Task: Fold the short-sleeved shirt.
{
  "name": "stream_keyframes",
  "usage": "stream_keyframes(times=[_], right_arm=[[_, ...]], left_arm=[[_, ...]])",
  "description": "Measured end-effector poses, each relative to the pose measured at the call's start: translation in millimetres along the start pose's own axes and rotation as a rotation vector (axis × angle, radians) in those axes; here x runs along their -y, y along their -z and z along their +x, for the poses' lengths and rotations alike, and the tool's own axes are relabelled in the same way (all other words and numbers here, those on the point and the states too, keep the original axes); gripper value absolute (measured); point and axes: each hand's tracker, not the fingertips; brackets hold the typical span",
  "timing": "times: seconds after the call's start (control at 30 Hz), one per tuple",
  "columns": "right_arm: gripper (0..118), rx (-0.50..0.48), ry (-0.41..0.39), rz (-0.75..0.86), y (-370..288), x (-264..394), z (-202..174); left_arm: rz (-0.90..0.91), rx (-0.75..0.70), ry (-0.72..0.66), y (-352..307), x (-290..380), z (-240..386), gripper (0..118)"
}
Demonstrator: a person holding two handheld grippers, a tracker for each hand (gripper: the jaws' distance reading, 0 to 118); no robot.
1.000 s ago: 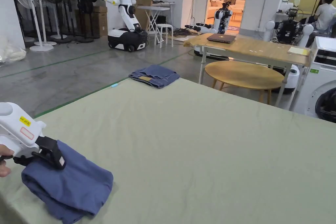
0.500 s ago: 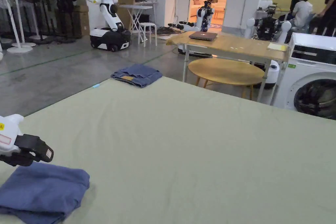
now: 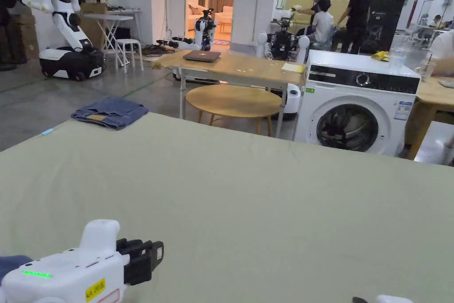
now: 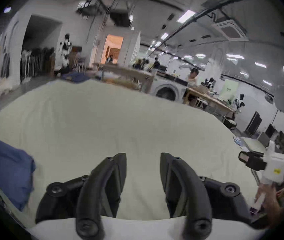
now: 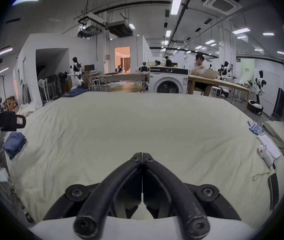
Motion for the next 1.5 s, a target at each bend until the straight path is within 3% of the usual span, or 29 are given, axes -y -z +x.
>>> stream_keyframes(times=[0.13, 0.27, 0.53, 1.1, 1.43, 1.5], right_arm=[[0, 0.019, 0.012, 0.068, -6, -10, 6], [0, 0.041, 0.015, 0.143, -12, -17, 10], [0, 0.078, 0.047, 0.221, -15, -21, 14], [0, 0.088, 0.039, 0.241, -22, -6, 7], [0, 0.101, 0.071, 0.234, -23, -1, 7], [0, 0.104, 0.065, 0.244, -23, -2, 8]], left_arm=[[0.124, -0.072, 0.106, 9, 6, 55, 8], [0.217, -0.117, 0.186, 9, 9, 87, 0], [0.244, -0.106, 0.21, 9, 16, 107, 0], [0.258, -0.091, 0.196, 7, 27, 113, 0], [0.268, -0.102, 0.279, 1, 32, 122, 0], [0.273, -0.1, 0.284, 0, 31, 123, 10]])
